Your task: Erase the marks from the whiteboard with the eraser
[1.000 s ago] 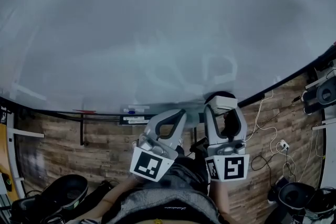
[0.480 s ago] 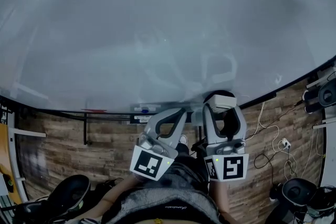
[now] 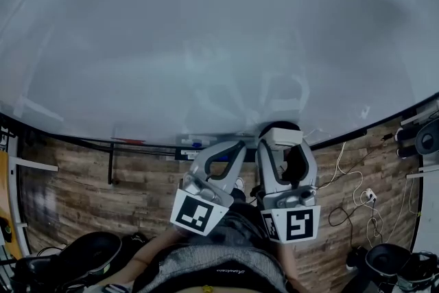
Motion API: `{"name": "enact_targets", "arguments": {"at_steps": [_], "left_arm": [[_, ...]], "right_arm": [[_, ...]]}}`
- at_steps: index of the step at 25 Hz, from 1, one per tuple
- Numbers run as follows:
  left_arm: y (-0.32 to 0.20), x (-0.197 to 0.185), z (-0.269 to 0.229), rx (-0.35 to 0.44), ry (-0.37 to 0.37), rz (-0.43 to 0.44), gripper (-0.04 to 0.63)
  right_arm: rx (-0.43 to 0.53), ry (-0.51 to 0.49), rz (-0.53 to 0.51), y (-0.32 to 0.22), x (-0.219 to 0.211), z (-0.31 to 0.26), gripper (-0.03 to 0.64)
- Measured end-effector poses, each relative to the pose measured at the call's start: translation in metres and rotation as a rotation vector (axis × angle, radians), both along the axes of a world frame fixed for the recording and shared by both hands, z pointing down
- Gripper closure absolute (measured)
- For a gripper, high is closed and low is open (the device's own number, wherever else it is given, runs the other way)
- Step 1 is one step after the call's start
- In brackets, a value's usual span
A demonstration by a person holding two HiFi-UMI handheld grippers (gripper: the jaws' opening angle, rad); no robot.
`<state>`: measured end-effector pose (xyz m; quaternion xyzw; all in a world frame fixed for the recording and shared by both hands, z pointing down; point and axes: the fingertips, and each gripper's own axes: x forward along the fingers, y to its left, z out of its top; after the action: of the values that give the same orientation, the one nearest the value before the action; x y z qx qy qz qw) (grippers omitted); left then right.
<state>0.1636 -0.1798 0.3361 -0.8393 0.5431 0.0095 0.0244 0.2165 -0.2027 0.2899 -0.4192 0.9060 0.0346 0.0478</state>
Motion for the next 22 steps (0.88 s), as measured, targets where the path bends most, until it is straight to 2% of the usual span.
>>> {"name": "enact_targets", "arguments": {"at_steps": [4,8,13,22], "left_arm": [[0.002,0.000,-0.002,-0.001,0.010,-0.006,0.592],[0.007,-0.018,0.001,0.017,0.001,-0.021,0.592],[0.013,-0.046,0.008,-0.018,0.042,-0.101,0.592],[0.030,-0.096,0.010,-0.044,0.073,-0.204,0.592]], "right_arm": [[0.003,0.006,-0.028,0.004,-0.007,-0.003,0.375],[0.009,0.009,-0.099,0.015,-0.040,-0.001,0.375],[0.023,0.015,-0.169,0.026,-0.070,-0.003,0.375],[0.026,-0.003,-0.161,0.034,-0.092,-0.010,0.374]]}}
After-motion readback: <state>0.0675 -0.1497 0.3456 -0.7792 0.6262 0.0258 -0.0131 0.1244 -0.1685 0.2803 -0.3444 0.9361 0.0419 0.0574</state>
